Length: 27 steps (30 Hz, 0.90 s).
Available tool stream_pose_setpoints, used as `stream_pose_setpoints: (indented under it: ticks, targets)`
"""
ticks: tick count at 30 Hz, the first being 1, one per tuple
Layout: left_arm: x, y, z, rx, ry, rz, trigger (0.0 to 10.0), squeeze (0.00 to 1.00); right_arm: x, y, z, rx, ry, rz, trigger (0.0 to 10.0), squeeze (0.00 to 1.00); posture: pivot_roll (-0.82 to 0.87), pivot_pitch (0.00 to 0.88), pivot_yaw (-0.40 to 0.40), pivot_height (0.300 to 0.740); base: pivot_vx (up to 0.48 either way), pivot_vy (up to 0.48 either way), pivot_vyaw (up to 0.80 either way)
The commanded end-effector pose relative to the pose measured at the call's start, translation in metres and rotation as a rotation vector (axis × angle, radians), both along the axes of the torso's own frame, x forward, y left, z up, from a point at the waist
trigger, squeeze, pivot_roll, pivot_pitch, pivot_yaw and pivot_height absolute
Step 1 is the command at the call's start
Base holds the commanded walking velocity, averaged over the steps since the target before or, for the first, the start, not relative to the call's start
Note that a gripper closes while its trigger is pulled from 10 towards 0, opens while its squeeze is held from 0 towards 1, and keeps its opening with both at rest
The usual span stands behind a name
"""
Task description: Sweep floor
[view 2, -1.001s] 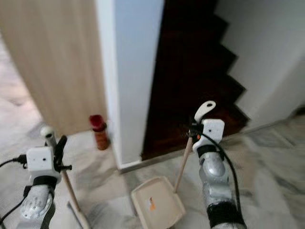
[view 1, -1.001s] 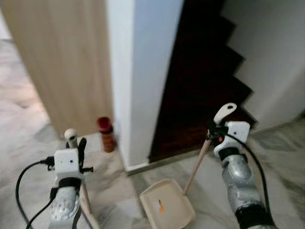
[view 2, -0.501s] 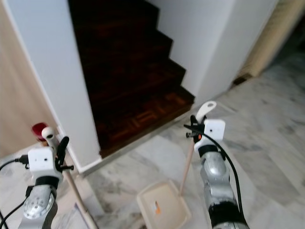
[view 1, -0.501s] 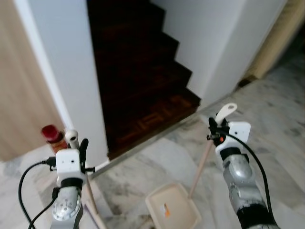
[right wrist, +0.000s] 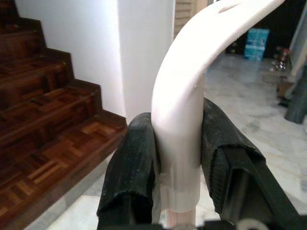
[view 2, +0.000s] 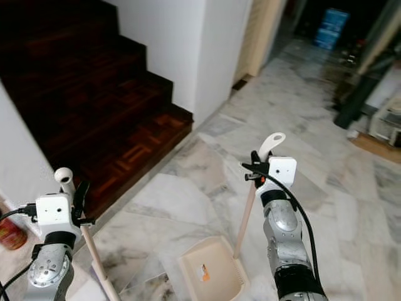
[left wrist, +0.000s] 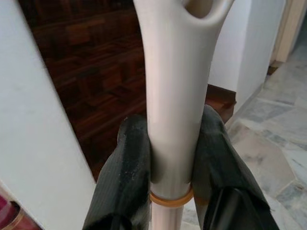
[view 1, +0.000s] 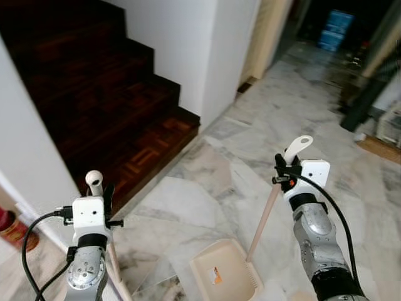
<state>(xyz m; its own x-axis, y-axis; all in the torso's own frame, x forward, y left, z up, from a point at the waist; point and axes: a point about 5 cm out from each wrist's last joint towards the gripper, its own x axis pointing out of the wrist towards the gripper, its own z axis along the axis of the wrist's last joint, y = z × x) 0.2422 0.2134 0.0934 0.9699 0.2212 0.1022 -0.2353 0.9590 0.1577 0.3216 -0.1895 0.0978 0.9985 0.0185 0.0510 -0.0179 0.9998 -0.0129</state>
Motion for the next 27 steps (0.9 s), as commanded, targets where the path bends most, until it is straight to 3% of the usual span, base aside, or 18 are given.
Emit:
stream_pose_setpoints:
  ticks: [1,27]
  targets:
    - [0.0014,-0.0043,0.0042,-0.008,-0.029,-0.011,10.0,0.0,0.0029,-0.0059,0.0126,-0.013,-0.046,-0.017,10.0,0.0,-0.02,0.047,-0.062,0.74,0.0,0.0,-0.8]
    - [0.0017,-0.0057,0.0038,-0.022,-0.031,-0.022,10.0,0.0,0.0036,-0.0081,0.0144,-0.015,-0.047,-0.025,10.0,0.0,-0.02,0.043,-0.064,0.74,0.0,0.0,-0.8]
